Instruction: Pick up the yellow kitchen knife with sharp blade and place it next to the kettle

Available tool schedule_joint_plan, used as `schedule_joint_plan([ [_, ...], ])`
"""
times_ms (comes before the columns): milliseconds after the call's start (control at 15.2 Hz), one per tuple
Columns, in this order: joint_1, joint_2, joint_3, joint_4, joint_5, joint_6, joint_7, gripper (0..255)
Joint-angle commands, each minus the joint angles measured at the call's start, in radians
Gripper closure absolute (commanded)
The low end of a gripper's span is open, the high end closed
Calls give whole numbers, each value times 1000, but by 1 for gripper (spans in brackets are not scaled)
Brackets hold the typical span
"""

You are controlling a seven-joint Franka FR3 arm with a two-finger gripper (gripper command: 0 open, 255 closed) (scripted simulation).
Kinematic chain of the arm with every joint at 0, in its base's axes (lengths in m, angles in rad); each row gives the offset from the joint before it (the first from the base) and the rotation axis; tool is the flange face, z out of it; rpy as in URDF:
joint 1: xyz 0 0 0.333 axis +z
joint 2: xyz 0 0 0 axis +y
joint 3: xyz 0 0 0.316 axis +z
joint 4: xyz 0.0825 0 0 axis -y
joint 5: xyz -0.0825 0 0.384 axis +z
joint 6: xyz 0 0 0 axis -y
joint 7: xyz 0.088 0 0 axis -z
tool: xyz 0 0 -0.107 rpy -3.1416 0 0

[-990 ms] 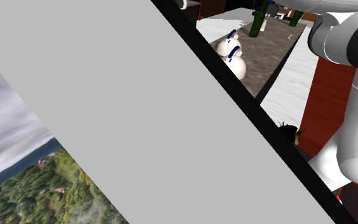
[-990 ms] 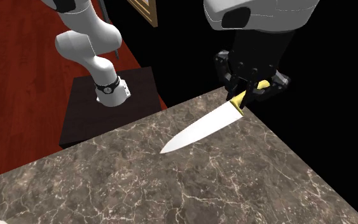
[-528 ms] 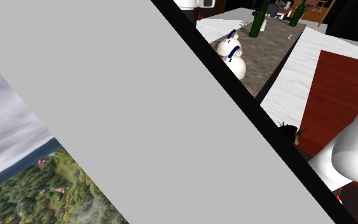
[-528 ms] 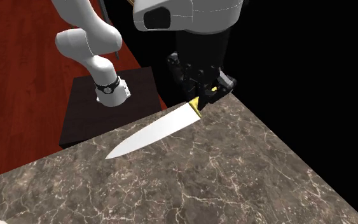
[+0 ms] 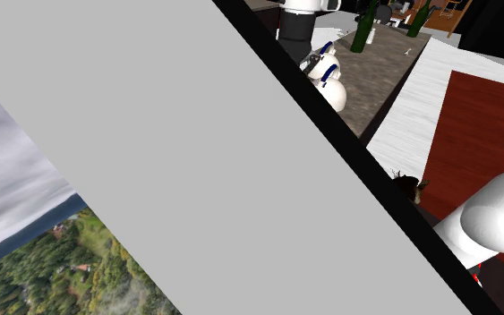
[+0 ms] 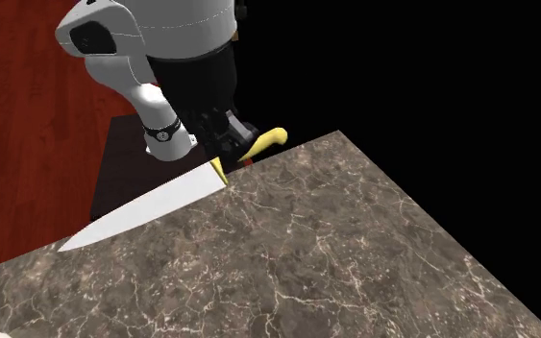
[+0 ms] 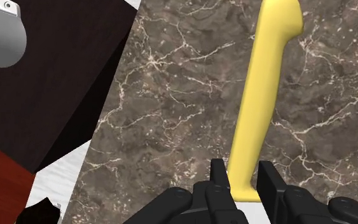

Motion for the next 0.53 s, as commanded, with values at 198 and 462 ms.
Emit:
schedule_joint_plan([
  [198, -57, -87, -74, -86, 23, -4, -139, 255],
  [462, -98, -139, -136, -141, 25, -6, -243, 255],
])
